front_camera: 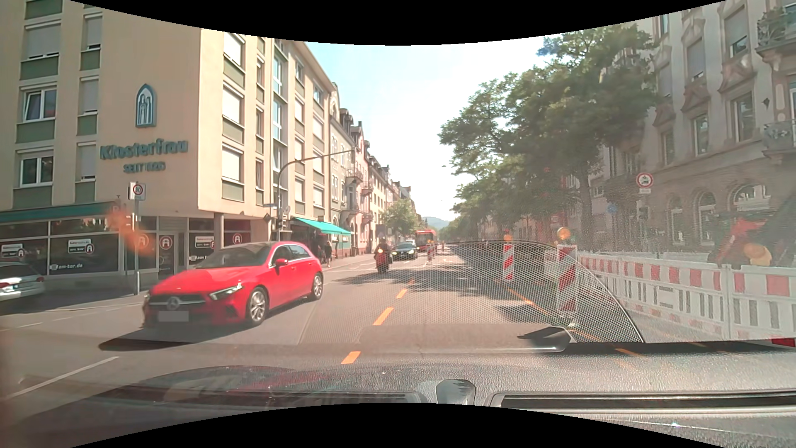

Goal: Follow the waypoints while adhering to traffic rules and regulations

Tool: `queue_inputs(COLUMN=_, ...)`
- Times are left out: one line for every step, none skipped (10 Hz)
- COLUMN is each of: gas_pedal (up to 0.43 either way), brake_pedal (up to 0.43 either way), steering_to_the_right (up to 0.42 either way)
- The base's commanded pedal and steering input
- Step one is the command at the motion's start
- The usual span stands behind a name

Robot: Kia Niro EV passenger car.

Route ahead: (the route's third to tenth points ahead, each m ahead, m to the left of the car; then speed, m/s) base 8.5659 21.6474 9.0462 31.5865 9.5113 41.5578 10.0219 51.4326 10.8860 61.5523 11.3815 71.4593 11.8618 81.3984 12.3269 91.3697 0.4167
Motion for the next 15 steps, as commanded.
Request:
queue_inputs(gas_pedal=0.0, brake_pedal=0.091, steering_to_the_right=-0.001)
queue_inputs(gas_pedal=0.0, brake_pedal=0.091, steering_to_the_right=-0.001)
queue_inputs(gas_pedal=0.0, brake_pedal=0.091, steering_to_the_right=-0.001)
queue_inputs(gas_pedal=0.0, brake_pedal=0.098, steering_to_the_right=-0.001)
queue_inputs(gas_pedal=0.0, brake_pedal=0.11, steering_to_the_right=-0.001)
queue_inputs(gas_pedal=0.0, brake_pedal=0.116, steering_to_the_right=-0.001)
queue_inputs(gas_pedal=0.0, brake_pedal=0.122, steering_to_the_right=-0.001)
queue_inputs(gas_pedal=0.0, brake_pedal=0.128, steering_to_the_right=-0.001)
queue_inputs(gas_pedal=0.0, brake_pedal=0.128, steering_to_the_right=-0.001)
queue_inputs(gas_pedal=0.0, brake_pedal=0.128, steering_to_the_right=-0.001)
queue_inputs(gas_pedal=0.0, brake_pedal=0.128, steering_to_the_right=-0.001)
queue_inputs(gas_pedal=0.0, brake_pedal=0.128, steering_to_the_right=-0.001)
queue_inputs(gas_pedal=0.0, brake_pedal=0.128, steering_to_the_right=-0.001)
queue_inputs(gas_pedal=0.0, brake_pedal=0.128, steering_to_the_right=-0.001)
queue_inputs(gas_pedal=0.0, brake_pedal=0.128, steering_to_the_right=-0.001)
